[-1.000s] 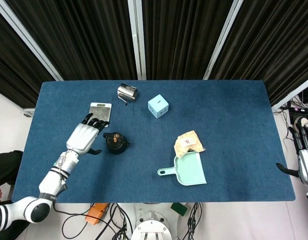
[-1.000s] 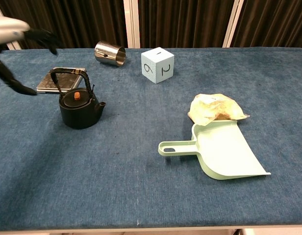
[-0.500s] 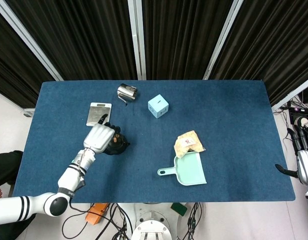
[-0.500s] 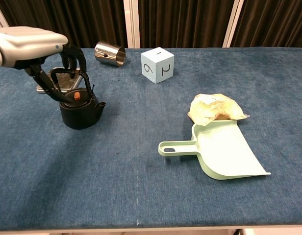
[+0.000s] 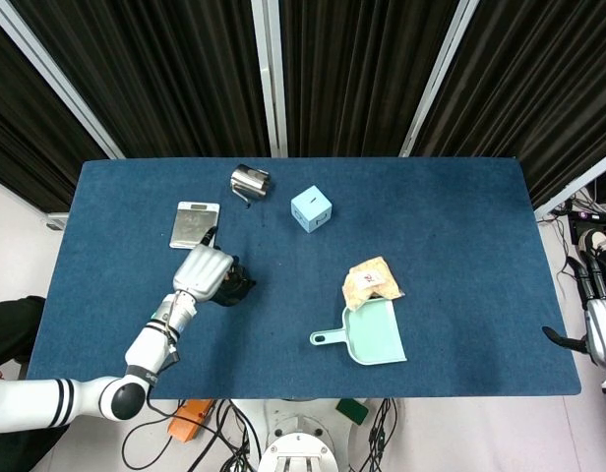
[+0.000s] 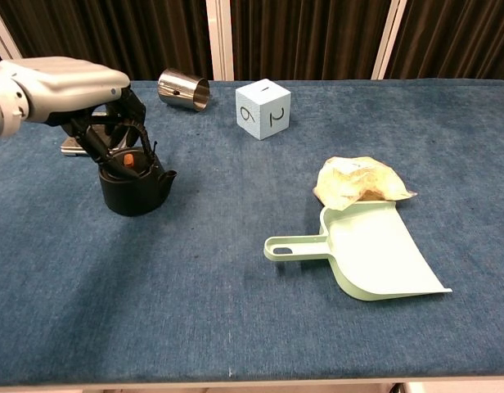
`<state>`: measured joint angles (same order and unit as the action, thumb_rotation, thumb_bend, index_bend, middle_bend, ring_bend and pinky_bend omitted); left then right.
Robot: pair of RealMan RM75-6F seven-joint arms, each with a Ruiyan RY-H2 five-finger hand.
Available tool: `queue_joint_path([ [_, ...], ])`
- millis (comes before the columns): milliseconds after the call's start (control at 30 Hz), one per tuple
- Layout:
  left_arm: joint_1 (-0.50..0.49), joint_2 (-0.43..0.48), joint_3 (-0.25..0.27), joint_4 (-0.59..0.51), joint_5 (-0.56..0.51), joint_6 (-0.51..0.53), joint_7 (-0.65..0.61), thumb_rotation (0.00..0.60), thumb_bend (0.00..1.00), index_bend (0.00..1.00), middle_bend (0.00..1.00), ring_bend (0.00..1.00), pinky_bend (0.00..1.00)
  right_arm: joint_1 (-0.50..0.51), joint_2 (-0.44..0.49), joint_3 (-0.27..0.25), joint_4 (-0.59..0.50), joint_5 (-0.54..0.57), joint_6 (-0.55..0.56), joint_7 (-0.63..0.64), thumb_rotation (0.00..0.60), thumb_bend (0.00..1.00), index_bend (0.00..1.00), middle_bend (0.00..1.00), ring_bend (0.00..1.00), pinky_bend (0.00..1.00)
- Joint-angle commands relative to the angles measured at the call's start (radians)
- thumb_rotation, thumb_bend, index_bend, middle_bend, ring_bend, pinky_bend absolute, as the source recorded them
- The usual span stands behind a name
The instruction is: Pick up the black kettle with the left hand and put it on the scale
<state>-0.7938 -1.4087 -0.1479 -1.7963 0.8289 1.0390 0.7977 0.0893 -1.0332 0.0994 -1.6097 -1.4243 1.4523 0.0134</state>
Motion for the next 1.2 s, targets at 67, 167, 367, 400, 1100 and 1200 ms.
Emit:
queue_joint_path([
  [67, -0.007, -0.002, 0.011, -0.001, -0.013, 0.001, -0.007, 0.458, 0.03, 0.57, 0.61, 0.5, 0.03, 0.0, -0.003, 0.0, 0.003, 0.0, 0.0, 0.005, 0.6, 0.02, 0.0, 0.0, 0.0, 0.0],
  [167, -0.01, 0.002, 0.02, -0.008, -0.017, -0.001, -0.018, 0.437, 0.03, 0.61, 0.65, 0.52, 0.03, -0.005, -0.006, -0.002, 0.006, -0.001, 0.003, 0.011, 0.6, 0.02, 0.0, 0.0, 0.0, 0.0],
  [367, -0.016, 0.006, 0.032, -0.007, -0.019, -0.034, -0.071, 0.415, 0.03, 0.69, 0.72, 0.59, 0.02, -0.009, -0.012, -0.004, 0.01, 0.006, -0.002, 0.017, 0.6, 0.02, 0.0, 0.0, 0.0, 0.0],
  [400, -0.017, 0.007, 0.034, -0.005, -0.018, -0.038, -0.078, 0.409, 0.03, 0.7, 0.73, 0.6, 0.02, -0.009, -0.012, -0.004, 0.01, 0.006, -0.001, 0.018, 0.6, 0.02, 0.0, 0.0, 0.0, 0.0],
  [1100, -0.044, 0.001, 0.042, 0.038, -0.068, -0.094, -0.203, 0.087, 0.02, 1.0, 1.0, 0.95, 0.02, -0.024, -0.026, -0.001, 0.03, 0.015, 0.008, 0.048, 0.6, 0.02, 0.0, 0.0, 0.0, 0.0],
  [1200, -0.039, -0.006, 0.031, 0.053, -0.064, -0.078, -0.234, 0.087, 0.01, 1.0, 1.0, 0.99, 0.02, -0.025, -0.026, 0.0, 0.031, 0.015, 0.009, 0.051, 0.6, 0.02, 0.0, 0.0, 0.0, 0.0],
])
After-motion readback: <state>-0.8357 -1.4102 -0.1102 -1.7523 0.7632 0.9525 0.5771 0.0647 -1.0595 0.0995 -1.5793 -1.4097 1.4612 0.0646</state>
